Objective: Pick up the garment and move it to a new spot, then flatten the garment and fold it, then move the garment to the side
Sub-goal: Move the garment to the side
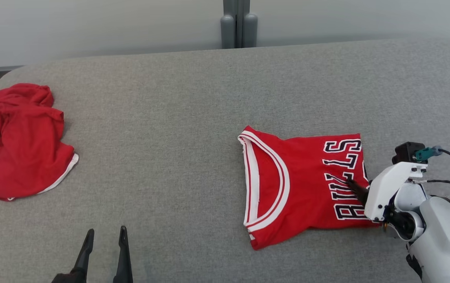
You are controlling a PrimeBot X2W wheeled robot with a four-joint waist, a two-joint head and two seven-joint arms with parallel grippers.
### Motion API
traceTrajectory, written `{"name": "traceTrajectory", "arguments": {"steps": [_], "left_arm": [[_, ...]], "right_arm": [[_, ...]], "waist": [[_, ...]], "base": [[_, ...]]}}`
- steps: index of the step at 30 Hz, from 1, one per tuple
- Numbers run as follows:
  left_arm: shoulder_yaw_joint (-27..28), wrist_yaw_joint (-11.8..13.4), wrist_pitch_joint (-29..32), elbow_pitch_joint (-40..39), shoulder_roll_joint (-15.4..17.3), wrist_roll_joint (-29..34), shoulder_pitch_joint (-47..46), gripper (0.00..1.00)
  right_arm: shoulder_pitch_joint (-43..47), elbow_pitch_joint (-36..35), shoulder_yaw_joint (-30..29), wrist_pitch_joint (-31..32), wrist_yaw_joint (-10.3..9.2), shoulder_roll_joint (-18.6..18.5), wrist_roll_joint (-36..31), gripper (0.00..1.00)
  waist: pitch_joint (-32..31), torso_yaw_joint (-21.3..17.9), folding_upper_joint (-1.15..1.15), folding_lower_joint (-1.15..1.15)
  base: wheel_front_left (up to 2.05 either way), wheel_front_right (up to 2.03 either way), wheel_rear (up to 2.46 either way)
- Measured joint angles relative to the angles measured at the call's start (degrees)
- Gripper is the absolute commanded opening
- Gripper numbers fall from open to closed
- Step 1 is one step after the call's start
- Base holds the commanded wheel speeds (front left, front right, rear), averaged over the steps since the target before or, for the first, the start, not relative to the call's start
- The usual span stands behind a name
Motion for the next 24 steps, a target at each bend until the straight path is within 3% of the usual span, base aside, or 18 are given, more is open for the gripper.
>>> {"name": "traceTrajectory", "arguments": {"steps": [3, 4, 5, 12, 24], "left_arm": [[0.1, 0.0, 0.0, 0.0, 0.0, 0.0, -0.2, 1.0], [0.2, 0.0, 0.0, 0.0, 0.0, 0.0, -0.2, 1.0], [0.3, 0.0, 0.0, 0.0, 0.0, 0.0, -0.3, 1.0], [0.7, 0.2, 0.0, -0.4, 0.0, 0.1, -0.6, 1.0], [1.7, -2.2, 0.0, -1.3, 0.0, 3.3, -5.3, 1.0]], "right_arm": [[-0.9, 1.8, -0.2, 0.5, 0.0, 0.7, 0.2, 1.0], [-1.3, 2.0, -0.4, 0.3, 0.0, 0.8, 0.6, 0.46], [-1.5, 2.1, -0.6, -0.1, 0.0, 1.0, 1.1, 0.0], [-3.4, 1.3, 1.0, -1.3, 0.0, 1.7, 3.7, 0.0], [-8.3, 1.8, 0.8, -8.5, 0.04, -0.6, 3.4, 0.0]], "waist": [[1.0, 0.8, 0.0, 0.0], [1.3, 1.0, 0.0, 0.0], [1.6, 1.1, 0.0, 0.0], [2.8, -0.6, 0.0, 0.0], [5.8, -8.8, 0.0, 0.0]], "base": [[0.0, 0.0, 0.0], [0.0, 0.0, 0.0], [0.0, 0.0, 0.0], [0.0, 0.0, 0.0], [0.0, 0.0, 0.0]]}}
